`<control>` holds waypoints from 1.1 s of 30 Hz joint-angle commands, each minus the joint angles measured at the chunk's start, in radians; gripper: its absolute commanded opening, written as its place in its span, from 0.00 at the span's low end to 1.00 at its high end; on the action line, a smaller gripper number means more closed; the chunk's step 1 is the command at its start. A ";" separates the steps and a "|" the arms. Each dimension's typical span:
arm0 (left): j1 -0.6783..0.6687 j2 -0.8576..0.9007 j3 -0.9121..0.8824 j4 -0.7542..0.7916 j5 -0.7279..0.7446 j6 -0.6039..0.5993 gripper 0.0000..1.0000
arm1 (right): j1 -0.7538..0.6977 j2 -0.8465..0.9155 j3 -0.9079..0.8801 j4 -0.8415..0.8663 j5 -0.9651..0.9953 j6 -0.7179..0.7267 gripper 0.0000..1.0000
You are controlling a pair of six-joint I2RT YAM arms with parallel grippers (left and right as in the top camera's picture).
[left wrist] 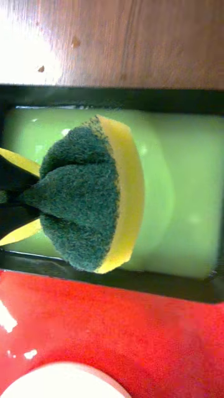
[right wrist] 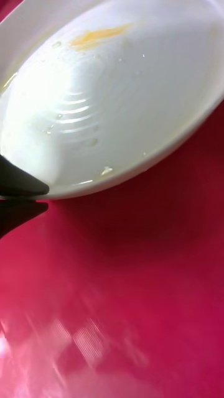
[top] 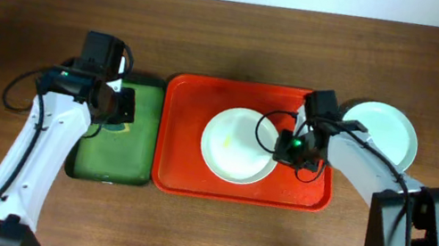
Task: Clean dirty plates on tray and stack at the side
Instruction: 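Bring the sponge over the cream plate with the left gripper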
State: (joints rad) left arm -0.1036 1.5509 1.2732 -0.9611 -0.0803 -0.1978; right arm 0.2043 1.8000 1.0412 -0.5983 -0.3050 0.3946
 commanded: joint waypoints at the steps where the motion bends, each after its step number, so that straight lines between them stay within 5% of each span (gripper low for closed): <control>1: 0.003 -0.002 0.026 -0.004 -0.022 0.020 0.00 | 0.055 -0.010 -0.004 -0.026 0.002 0.098 0.04; 3: 0.003 0.005 0.025 0.000 -0.021 0.020 0.00 | 0.077 -0.010 -0.004 -0.014 0.004 0.101 0.08; 4: 0.003 0.005 0.025 -0.002 -0.021 0.020 0.00 | 0.077 -0.010 -0.004 -0.008 0.025 0.101 0.28; 6: 0.003 0.005 0.024 -0.002 -0.016 0.020 0.00 | 0.077 -0.010 -0.004 -0.006 0.083 0.101 0.36; 7: 0.003 0.005 0.024 -0.001 -0.014 0.020 0.00 | 0.077 -0.010 -0.004 -0.006 0.097 0.101 0.32; 9: 0.003 0.005 0.024 0.001 -0.014 0.020 0.00 | 0.077 -0.010 -0.004 -0.006 0.097 0.101 0.04; 27: 0.003 0.043 -0.027 0.040 -0.015 0.005 0.00 | 0.077 -0.010 -0.004 0.008 0.099 0.101 0.04; 33: 0.003 0.053 0.112 -0.051 -0.032 0.006 0.00 | 0.077 -0.010 -0.004 0.020 0.056 0.101 0.04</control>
State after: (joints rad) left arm -0.1036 1.6012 1.2984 -1.0138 -0.0917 -0.1978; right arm 0.2760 1.8000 1.0412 -0.5861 -0.2279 0.4946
